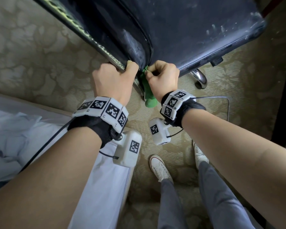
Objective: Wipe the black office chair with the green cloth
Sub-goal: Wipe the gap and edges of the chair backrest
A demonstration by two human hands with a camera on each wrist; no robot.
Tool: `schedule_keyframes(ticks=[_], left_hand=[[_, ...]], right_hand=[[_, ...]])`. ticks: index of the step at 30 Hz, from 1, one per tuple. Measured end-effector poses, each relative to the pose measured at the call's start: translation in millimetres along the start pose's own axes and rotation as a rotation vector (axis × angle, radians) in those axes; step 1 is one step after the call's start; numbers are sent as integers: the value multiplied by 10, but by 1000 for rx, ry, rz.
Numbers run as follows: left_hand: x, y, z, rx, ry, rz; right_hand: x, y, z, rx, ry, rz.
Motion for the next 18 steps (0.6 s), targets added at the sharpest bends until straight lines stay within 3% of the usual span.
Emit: schedule_keyframes(ticks=[12, 18], left_hand=[[68, -44, 15, -12, -19, 48], [95, -82, 19, 9, -46, 55]], right_hand=[[-46, -21, -160, 103, 16, -105], [28, -15, -47, 262, -171, -348]])
Point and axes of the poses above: each hand's wrist, its own y-axis away from the middle knuckle, its own z-axis out of the back of the hand, x = y × z, the point moved 1 cm from there along -y, towards the middle knuckle, and after that the axes turned 14 degrees about -z, right-handed, at the moved point
